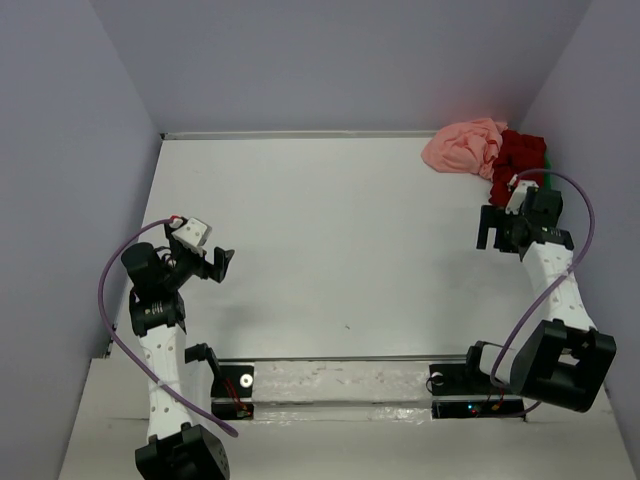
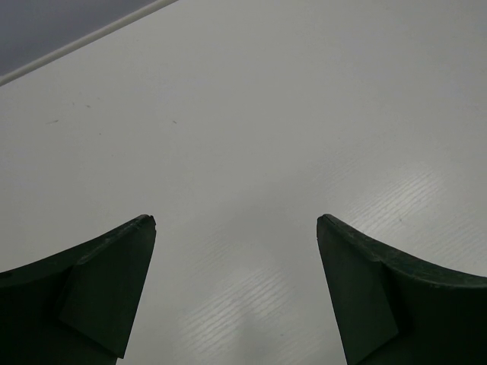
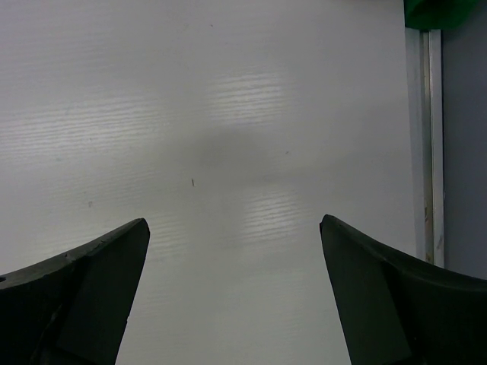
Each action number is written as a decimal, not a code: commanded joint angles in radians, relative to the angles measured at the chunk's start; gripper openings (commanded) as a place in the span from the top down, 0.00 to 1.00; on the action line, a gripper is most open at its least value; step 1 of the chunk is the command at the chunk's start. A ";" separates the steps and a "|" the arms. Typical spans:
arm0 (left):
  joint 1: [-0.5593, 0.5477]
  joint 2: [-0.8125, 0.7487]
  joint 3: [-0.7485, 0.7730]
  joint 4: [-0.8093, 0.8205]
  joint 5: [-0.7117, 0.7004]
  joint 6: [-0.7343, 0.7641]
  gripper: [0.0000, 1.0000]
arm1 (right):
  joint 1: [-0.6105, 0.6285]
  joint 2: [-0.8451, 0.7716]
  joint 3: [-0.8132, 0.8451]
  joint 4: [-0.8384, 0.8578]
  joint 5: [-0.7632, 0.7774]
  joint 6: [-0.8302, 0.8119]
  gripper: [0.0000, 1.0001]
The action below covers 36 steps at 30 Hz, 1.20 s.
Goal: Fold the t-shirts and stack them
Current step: Grab crumpled tshirt from the corner of the board with the right arm
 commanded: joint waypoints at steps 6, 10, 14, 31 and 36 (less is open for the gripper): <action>0.005 -0.033 0.041 0.010 0.016 0.018 0.01 | -0.007 -0.028 0.047 0.080 0.136 -0.040 0.00; 0.005 -0.037 0.044 0.010 0.010 0.027 0.01 | -0.007 0.013 0.110 0.120 0.217 -0.132 0.00; 0.005 -0.010 0.043 0.016 0.013 0.024 0.01 | -0.007 0.129 0.213 0.160 0.296 -0.163 0.00; 0.005 0.070 0.113 0.050 -0.102 -0.045 0.01 | -0.027 0.665 0.645 0.133 0.297 -0.083 0.48; 0.005 0.179 0.196 0.048 -0.092 -0.041 0.01 | -0.046 0.751 0.722 0.129 0.304 -0.092 0.49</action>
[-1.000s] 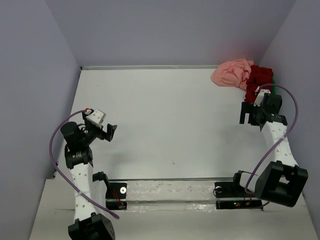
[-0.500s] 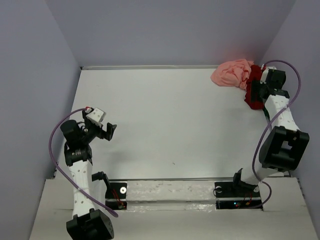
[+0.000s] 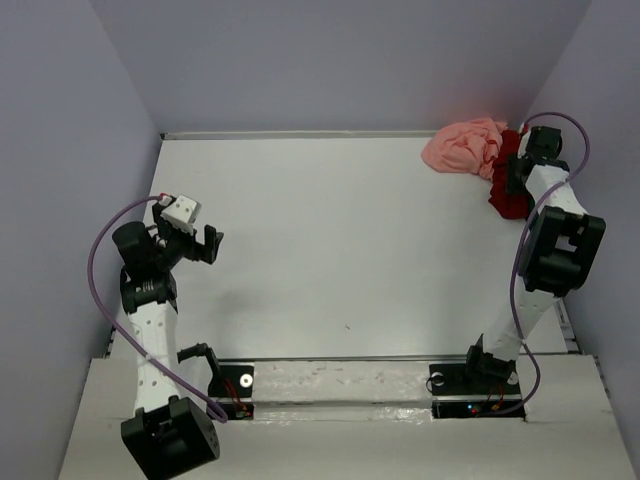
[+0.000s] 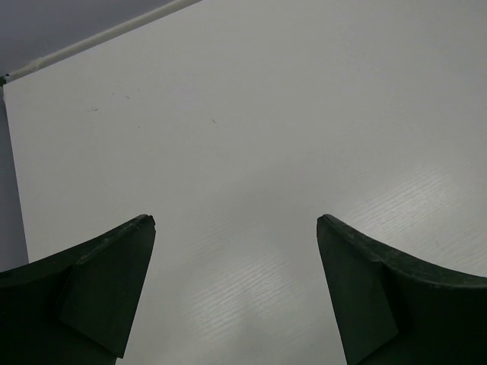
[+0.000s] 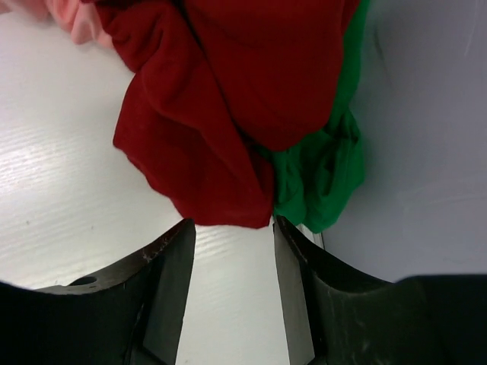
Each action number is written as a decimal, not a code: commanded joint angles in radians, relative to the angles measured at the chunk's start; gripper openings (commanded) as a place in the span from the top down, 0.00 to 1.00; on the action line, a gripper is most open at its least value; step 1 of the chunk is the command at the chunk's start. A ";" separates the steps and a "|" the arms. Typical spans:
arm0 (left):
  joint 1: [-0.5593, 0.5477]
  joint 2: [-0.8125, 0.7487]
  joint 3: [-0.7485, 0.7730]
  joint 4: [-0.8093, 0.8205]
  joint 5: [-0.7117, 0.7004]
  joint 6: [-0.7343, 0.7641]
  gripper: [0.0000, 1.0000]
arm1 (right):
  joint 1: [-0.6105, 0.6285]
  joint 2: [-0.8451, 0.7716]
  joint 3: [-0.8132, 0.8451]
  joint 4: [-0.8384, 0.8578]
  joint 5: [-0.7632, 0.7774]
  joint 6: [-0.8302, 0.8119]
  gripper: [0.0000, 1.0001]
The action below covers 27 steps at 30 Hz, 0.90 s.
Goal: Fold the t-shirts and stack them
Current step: Grab crumpled tshirt from the corner of the board with the right arm
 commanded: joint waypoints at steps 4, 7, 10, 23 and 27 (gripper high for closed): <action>0.005 0.075 0.123 0.062 -0.001 -0.037 0.01 | -0.038 0.098 0.163 0.004 0.029 0.003 0.49; 0.005 0.086 0.134 0.085 0.002 -0.063 0.01 | -0.038 0.144 0.205 -0.011 0.012 0.003 0.50; 0.005 0.090 0.133 0.102 0.010 -0.071 0.01 | -0.038 0.187 0.235 -0.021 0.002 0.006 0.50; 0.004 0.138 0.133 0.140 0.031 -0.120 0.01 | -0.038 0.227 0.278 -0.111 -0.137 0.034 0.51; 0.004 0.138 0.131 0.142 0.034 -0.126 0.01 | -0.038 0.224 0.280 -0.129 -0.162 0.036 0.52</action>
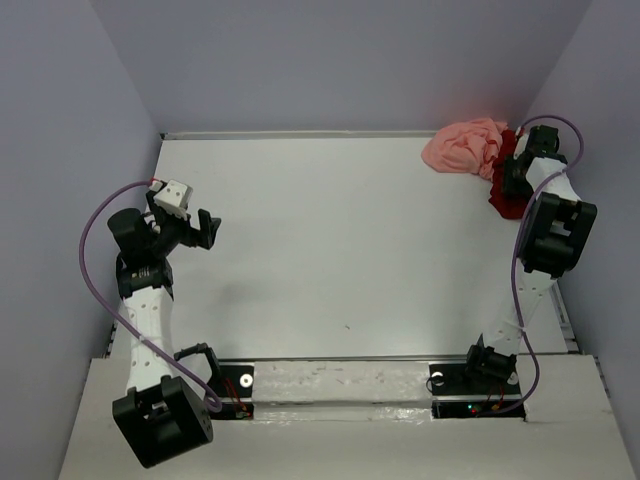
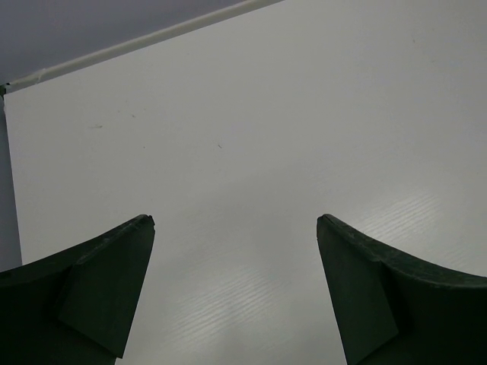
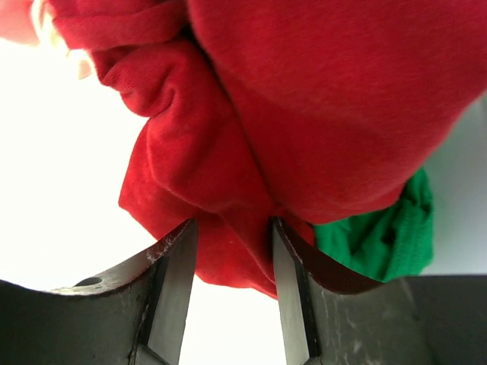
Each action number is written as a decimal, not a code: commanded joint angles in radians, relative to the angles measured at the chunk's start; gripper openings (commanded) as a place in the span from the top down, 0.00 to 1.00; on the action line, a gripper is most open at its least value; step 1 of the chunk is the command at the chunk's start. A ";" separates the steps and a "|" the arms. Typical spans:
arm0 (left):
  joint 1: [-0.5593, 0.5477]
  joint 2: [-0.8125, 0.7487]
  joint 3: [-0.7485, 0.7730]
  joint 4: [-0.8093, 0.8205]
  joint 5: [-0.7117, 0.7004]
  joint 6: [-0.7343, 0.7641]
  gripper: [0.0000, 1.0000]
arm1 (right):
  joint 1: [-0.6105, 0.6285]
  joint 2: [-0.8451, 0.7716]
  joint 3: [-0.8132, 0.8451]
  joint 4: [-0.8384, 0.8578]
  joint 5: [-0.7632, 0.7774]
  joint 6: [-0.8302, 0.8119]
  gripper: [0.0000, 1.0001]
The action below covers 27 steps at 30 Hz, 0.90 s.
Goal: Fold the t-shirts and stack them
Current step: Grab crumpled tshirt from the corner of the board with the right arm
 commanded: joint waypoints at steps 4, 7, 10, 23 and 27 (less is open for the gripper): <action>0.005 -0.022 0.032 0.051 0.026 -0.018 0.01 | -0.007 -0.029 0.028 -0.032 -0.055 0.012 0.80; 0.004 -0.034 0.023 0.048 0.017 -0.015 0.01 | -0.007 -0.031 0.032 -0.048 -0.045 0.010 0.98; 0.004 -0.049 0.021 0.040 0.012 -0.008 0.01 | -0.007 -0.046 0.034 -0.064 -0.042 0.009 1.00; 0.004 -0.121 0.136 -0.032 0.013 -0.031 0.01 | -0.007 -0.477 0.100 -0.319 -0.153 -0.045 1.00; 0.004 -0.152 0.118 -0.032 0.032 -0.044 0.01 | -0.007 -0.630 0.203 -0.385 -0.165 -0.051 1.00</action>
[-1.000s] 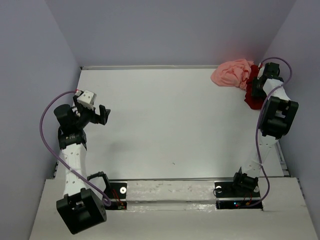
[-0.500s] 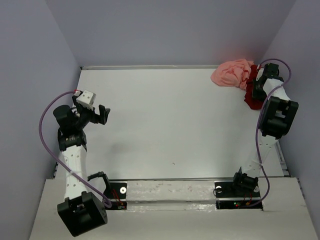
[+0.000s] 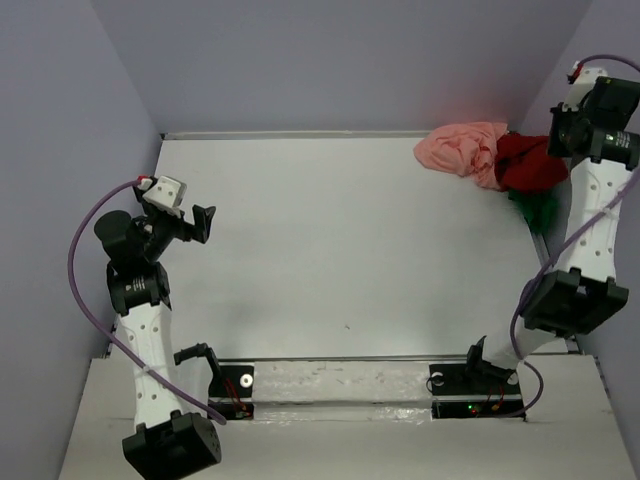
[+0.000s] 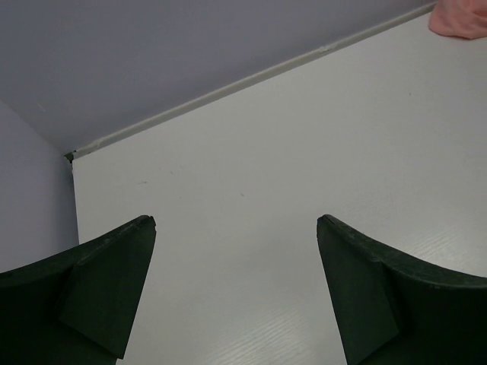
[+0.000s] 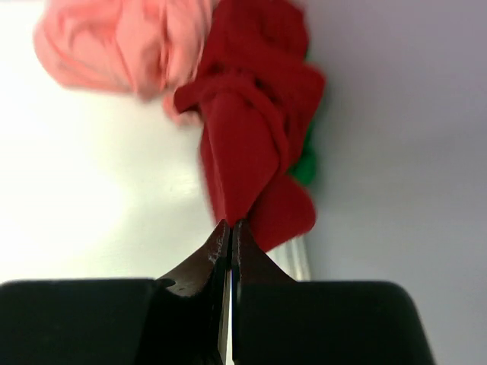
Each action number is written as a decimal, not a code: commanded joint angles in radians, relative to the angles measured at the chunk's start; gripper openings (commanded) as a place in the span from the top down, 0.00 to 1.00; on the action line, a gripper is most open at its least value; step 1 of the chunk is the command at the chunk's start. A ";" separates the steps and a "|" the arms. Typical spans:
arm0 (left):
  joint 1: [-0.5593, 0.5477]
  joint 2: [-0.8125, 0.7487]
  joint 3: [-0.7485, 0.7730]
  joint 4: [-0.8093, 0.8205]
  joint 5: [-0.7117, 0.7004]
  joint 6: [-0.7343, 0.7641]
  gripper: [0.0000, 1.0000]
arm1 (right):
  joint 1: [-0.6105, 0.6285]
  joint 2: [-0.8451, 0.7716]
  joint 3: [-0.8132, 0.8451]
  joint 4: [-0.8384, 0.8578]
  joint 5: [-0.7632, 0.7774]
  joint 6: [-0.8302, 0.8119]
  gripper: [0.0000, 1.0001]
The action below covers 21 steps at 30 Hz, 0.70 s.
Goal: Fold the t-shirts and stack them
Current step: Grab crumpled tshirt from the corner of the board with the right arm, then move the tshirt to the center of the board
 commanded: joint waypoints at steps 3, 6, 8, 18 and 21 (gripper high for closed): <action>0.005 -0.040 0.025 -0.012 0.004 -0.037 0.01 | -0.007 -0.278 0.148 -0.080 -0.085 -0.038 1.00; 0.005 -0.053 0.019 -0.013 -0.009 -0.074 0.01 | -0.007 -0.358 0.217 -0.122 -0.140 -0.054 1.00; 0.004 -0.072 0.009 -0.010 0.022 -0.081 0.01 | -0.007 -0.415 0.227 -0.152 -0.264 -0.066 1.00; 0.004 -0.155 -0.048 0.005 0.042 -0.114 0.01 | -0.007 -0.437 0.219 -0.278 -1.017 -0.032 1.00; 0.004 -0.173 -0.054 0.005 0.043 -0.115 0.01 | -0.007 -0.394 0.227 -0.255 -1.143 0.009 1.00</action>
